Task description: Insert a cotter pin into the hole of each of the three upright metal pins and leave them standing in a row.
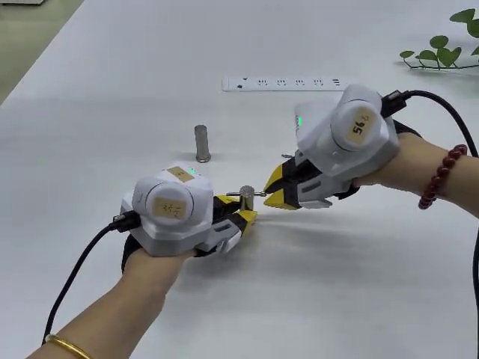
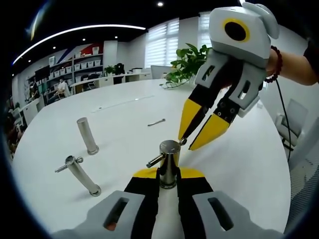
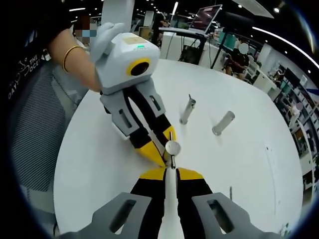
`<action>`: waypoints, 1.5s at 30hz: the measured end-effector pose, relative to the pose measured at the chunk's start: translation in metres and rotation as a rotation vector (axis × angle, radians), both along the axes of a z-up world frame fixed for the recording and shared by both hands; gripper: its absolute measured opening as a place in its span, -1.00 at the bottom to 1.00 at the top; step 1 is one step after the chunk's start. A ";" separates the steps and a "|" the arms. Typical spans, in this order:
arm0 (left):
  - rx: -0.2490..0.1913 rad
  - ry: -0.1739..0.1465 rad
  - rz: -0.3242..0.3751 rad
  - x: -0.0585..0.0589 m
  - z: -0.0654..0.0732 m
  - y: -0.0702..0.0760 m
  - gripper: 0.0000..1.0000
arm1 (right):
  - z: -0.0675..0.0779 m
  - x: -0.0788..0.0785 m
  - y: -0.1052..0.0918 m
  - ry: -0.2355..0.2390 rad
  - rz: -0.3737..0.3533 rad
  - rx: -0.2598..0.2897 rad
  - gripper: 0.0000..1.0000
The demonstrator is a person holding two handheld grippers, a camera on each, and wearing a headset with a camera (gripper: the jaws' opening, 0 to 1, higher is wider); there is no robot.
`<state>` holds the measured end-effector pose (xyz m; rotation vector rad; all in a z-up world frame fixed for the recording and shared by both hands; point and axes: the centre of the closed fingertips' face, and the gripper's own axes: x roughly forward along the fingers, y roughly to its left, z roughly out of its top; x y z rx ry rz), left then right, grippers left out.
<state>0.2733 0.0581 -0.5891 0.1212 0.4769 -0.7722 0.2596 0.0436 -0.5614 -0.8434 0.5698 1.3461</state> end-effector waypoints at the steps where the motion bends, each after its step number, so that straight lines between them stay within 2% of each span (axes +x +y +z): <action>1: -0.001 0.000 0.000 0.000 0.000 0.000 -0.80 | 0.000 0.001 0.000 -0.001 -0.003 0.003 -1.00; 20: -0.019 0.019 0.005 0.002 -0.002 0.000 -0.79 | 0.000 0.003 0.004 0.003 0.012 0.009 -1.00; 24: -0.008 0.032 0.015 0.001 -0.005 0.000 -0.78 | 0.001 0.003 0.003 0.014 -0.008 0.015 -1.00; 26: 0.044 0.015 0.027 0.003 -0.009 0.006 -0.68 | 0.001 0.005 0.001 0.026 -0.029 0.019 -0.89; 27: 0.045 0.019 0.021 0.002 -0.010 0.007 -0.60 | 0.002 0.005 0.001 0.027 -0.033 0.029 -0.85; 30: 0.024 0.025 0.017 0.000 -0.009 0.010 -0.56 | 0.004 0.004 0.002 0.045 -0.042 0.049 -0.81; 34: 0.006 0.023 0.011 -0.003 -0.003 0.012 -0.43 | 0.010 0.004 0.008 0.091 -0.081 0.112 -0.71; 37: -0.032 0.024 0.017 -0.005 0.001 0.012 -0.35 | 0.011 0.005 0.012 0.113 -0.104 0.143 -0.64; 45: -0.044 0.037 0.017 -0.014 0.005 0.019 -0.14 | 0.009 0.004 0.017 0.128 -0.103 0.138 -0.59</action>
